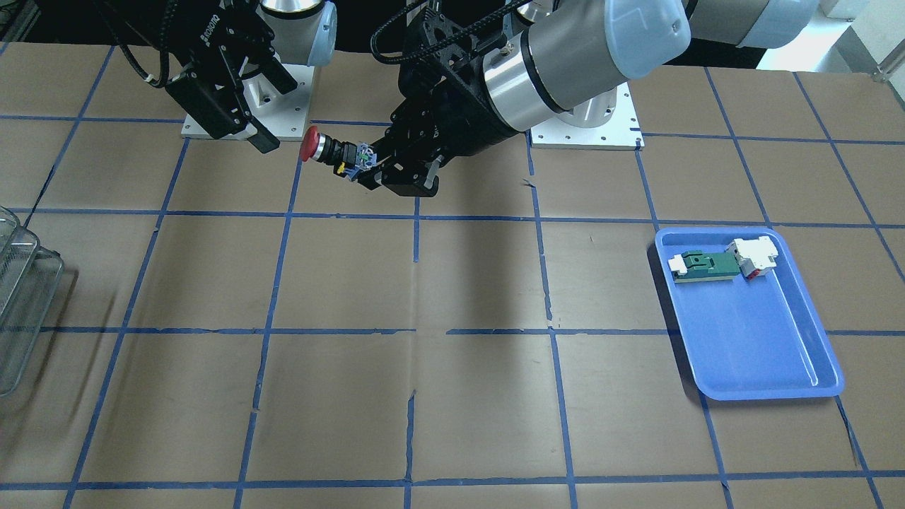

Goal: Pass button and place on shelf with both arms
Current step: 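Bring the right gripper to the red button and grasp its cap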

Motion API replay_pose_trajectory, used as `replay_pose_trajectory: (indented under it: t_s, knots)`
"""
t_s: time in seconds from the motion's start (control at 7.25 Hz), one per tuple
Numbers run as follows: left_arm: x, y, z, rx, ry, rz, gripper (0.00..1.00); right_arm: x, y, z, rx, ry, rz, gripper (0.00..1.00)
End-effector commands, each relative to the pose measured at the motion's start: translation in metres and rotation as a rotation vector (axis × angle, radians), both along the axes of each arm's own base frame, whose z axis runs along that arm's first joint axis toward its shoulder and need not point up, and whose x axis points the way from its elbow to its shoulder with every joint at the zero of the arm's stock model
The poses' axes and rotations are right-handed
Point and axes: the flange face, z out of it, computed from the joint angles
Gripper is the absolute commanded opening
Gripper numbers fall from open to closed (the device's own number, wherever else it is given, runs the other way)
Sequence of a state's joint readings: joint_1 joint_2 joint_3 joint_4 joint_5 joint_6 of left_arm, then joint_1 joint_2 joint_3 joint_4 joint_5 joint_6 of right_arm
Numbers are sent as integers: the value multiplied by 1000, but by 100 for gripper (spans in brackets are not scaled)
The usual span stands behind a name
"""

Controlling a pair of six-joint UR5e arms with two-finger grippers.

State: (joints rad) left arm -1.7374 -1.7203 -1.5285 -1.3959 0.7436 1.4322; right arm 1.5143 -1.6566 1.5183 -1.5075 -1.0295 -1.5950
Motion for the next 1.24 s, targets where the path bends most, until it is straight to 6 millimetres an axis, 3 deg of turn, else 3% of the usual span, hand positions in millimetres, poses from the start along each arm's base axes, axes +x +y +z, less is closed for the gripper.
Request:
replay_pose_trajectory:
  t_s: [0.0,0.28,1.1]
  knots:
    - [-1,6,10,-11,20,-3,0,4,-4,-4,17,-37,-1,100]
    - [-2,13,19,-24,21,-4,0,7,-10,-6,32,-69,-14,100]
    - [-6,29,30,-32,21,-16,0,19,-1,-1,74,-85,-65,100]
